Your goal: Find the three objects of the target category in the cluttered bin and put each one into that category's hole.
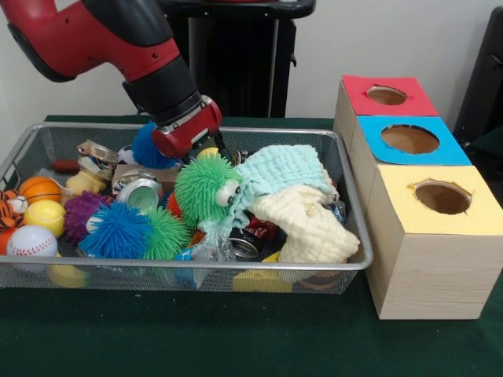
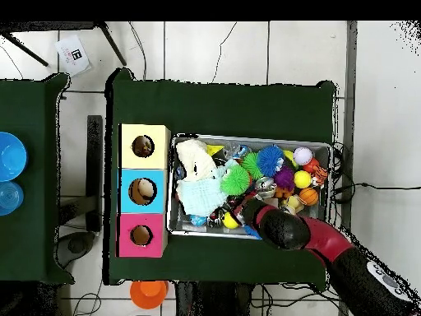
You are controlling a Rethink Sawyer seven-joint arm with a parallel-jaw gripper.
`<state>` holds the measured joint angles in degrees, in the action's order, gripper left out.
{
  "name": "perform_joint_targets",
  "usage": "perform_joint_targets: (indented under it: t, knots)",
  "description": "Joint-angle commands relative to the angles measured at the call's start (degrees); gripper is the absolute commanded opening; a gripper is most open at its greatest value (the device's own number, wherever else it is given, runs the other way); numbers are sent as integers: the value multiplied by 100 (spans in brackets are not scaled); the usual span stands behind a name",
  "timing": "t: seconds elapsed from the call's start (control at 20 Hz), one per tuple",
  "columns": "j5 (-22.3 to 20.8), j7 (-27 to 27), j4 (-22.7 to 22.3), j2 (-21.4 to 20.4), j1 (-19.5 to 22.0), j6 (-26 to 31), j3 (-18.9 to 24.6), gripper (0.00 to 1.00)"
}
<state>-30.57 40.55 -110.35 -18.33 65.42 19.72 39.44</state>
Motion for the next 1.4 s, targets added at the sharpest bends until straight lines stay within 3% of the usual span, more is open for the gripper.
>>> perform_joint_targets:
  t: [0.05, 0.45, 1.0, 1.4]
  knots:
    - [74, 437, 177, 460, 89, 351, -14, 100]
    - [168, 338, 163, 715, 220, 446, 110, 100]
    - [-157, 1, 65, 1627, 977, -141, 834, 100]
    - [-174, 99, -100, 1736, 1220, -181, 1291, 100]
